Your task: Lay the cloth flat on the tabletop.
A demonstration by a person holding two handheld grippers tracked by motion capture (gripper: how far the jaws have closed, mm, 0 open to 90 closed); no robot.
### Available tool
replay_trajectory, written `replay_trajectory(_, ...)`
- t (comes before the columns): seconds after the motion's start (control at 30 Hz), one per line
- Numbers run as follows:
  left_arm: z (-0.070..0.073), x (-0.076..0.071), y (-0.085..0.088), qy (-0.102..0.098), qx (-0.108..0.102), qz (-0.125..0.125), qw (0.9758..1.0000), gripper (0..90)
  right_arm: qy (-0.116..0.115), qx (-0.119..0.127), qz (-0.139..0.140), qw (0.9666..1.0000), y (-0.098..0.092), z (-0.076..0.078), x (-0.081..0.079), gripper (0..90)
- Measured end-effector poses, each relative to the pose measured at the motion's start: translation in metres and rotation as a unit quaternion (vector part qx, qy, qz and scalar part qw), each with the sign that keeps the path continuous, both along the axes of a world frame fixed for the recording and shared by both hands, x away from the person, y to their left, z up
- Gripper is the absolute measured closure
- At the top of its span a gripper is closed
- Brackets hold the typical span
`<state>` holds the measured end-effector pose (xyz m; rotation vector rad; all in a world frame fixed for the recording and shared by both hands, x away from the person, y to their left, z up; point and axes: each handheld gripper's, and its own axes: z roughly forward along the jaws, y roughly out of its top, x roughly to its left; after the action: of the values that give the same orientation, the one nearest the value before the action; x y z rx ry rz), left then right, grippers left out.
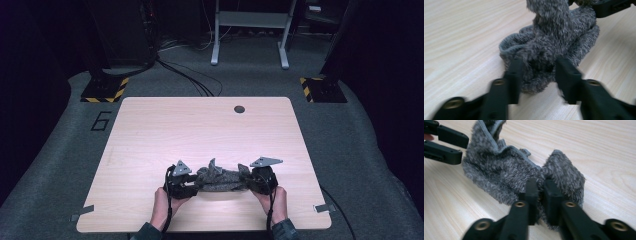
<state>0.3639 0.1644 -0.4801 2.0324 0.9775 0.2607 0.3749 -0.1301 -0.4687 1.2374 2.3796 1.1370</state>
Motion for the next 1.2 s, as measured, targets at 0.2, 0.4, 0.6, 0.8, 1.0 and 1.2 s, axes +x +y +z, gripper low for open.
replay_trajectory(0.2, 0.012, 0.012, -0.009, -0.011, -0.005, -0.002, 0.9999, 26.4, -0.009, 0.014, -0.018, 0.9997, -0.008, 0.009, 0.001, 50.2)
replay_trajectory(0.4, 0.007, 0.026, -0.039, -0.011, 0.039, -0.015, 0.9991, 42.2, 0.017, -0.013, -0.014, 0.9997, 0.004, 0.000, 0.012, 61.1)
replay_trajectory(0.6, 0.007, 0.022, -0.041, -0.026, 0.035, -0.026, 0.9987, 81.7, 0.008, -0.026, -0.010, 0.9996, 0.006, -0.004, 0.010, 83.4)
replay_trajectory(0.8, 0.014, -0.002, -0.023, -0.045, 0.011, -0.032, 0.9984, 80.3, 0.002, -0.010, -0.006, 0.9999, -0.007, 0.009, -0.016, 70.0)
replay_trajectory(1.0, -0.001, -0.015, -0.016, -0.014, 0.011, -0.044, 0.9989, 64.2, -0.003, 0.021, -0.015, 0.9996, -0.029, 0.016, -0.027, 53.4)
replay_trajectory(1.2, 0.002, -0.012, -0.018, -0.021, 0.012, -0.036, 0.9991, 61.1, -0.014, 0.024, -0.012, 0.9995, -0.025, 0.030, -0.003, 50.5)
